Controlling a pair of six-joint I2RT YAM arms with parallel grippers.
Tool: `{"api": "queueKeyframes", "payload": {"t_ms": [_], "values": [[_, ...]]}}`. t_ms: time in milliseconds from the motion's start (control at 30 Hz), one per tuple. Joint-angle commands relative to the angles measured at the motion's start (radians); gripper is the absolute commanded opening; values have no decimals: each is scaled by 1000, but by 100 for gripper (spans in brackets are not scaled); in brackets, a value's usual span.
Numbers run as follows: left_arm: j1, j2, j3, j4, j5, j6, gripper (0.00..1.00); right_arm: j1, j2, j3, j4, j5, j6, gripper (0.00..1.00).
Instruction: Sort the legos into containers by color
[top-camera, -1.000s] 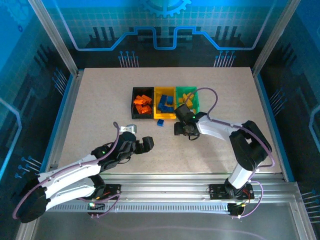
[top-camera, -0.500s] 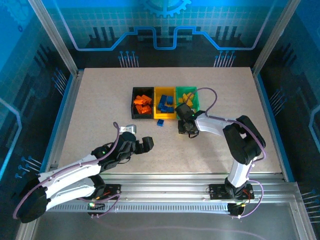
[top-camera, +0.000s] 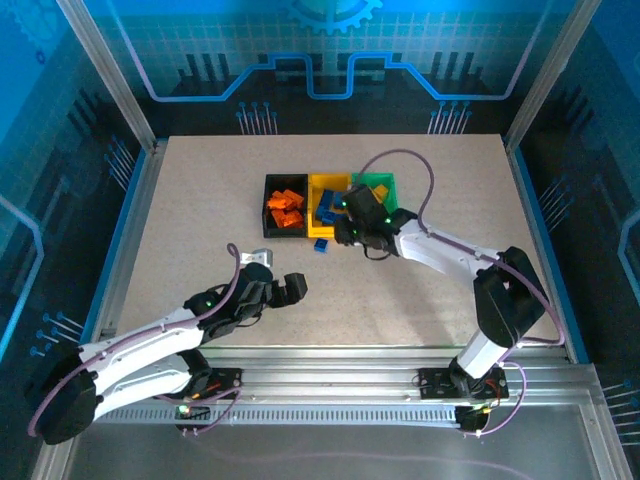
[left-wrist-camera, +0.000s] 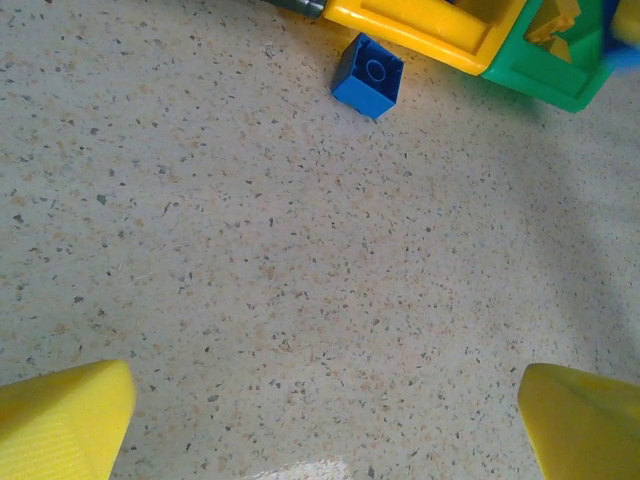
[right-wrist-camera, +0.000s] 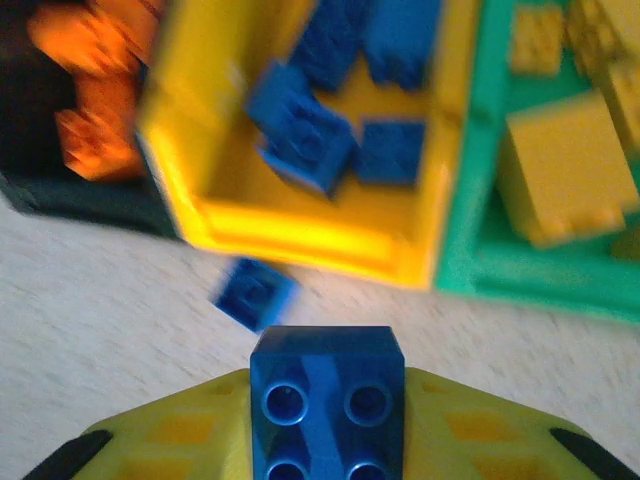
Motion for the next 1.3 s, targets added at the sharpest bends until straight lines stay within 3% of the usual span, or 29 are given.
{"api": "queueKeyframes", "payload": {"t_ms": [0, 167, 333, 500, 567, 867, 1033, 1167, 1267], "values": [[8, 8, 1, 21, 15, 18, 99, -14, 114, 138, -4, -3, -21, 38], [7, 28, 51, -71, 2, 43, 99, -31, 314, 379, -86, 29, -11, 39], [7, 28, 47, -51, 41, 75, 99, -52, 438, 563, -156, 39, 17, 45], [7, 75, 75, -40, 77, 121, 99, -59, 484, 670, -201, 24, 14, 69], [7, 105, 87, -11, 100, 153, 99, -58, 462, 667, -195, 16, 14, 74], [6, 193, 115, 161, 137, 226, 99, -65, 139, 335, -24, -9, 28, 78], [5, 398, 294, 43, 96, 347, 99, -81, -65, 103, 43, -15, 35, 79], [6, 562, 365, 84, 31, 425, 99, -122, -222, -73, 78, -40, 61, 79], [6, 663, 421, 108, -38, 469, 93, -153, -312, -163, 87, -59, 66, 80]]}}
